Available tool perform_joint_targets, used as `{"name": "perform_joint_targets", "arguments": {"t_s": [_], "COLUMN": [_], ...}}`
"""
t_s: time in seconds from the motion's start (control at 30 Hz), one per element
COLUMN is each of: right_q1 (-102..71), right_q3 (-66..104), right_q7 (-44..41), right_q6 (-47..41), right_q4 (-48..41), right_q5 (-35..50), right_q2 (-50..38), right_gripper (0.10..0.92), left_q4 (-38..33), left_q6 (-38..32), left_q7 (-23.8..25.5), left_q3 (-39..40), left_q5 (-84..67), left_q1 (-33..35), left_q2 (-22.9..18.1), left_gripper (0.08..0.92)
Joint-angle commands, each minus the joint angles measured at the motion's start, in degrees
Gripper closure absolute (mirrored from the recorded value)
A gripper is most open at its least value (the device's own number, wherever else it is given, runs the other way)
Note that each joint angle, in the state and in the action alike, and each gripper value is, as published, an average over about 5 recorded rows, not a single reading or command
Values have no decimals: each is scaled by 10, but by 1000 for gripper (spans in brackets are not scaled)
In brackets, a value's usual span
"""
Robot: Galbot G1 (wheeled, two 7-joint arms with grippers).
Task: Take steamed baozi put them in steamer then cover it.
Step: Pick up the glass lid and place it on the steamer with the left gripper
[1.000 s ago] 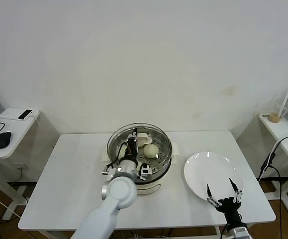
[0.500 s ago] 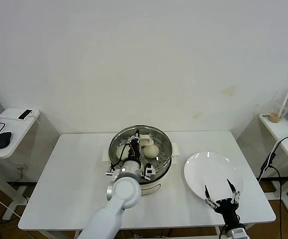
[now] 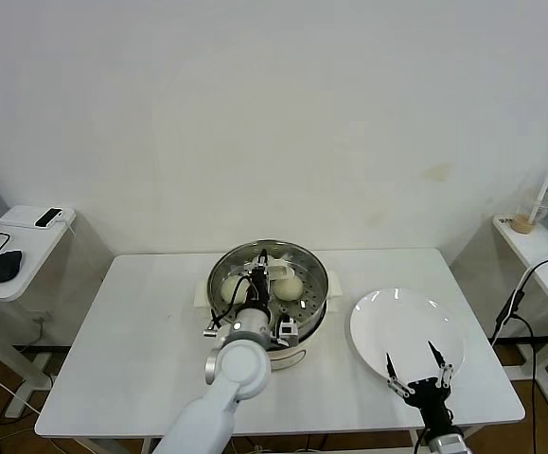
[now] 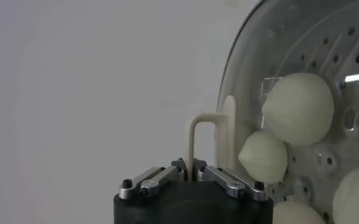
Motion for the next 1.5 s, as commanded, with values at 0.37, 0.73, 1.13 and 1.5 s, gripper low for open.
{"name": "perform_joint_targets", "arguments": {"t_s": [0.37, 0.73, 1.13, 1.5], "right_q1": [-2, -5, -8, -12], "right_q3": [-4, -5, -7, -7], "right_q7": [-1, -2, -2, -1], "right_q6": [-1, -2, -3, -4], "right_q4": [3, 6, 8, 7], "right_q5": [0, -3, -6, -7], "right_q2": [0, 1, 2, 4], "right_gripper": [203, 203, 203, 203], "left_q4": [9, 9, -36, -149], "left_q6": [-5, -8, -12, -29], "left_q7": [-8, -12, -13, -35], "left_q3": [-2, -5, -5, 5], "left_q5": [5, 1, 1, -15], "left_q1": [1, 0, 20, 121], "left_q2": [-7, -6, 8, 41], "left_gripper": [858, 858, 621, 300]}}
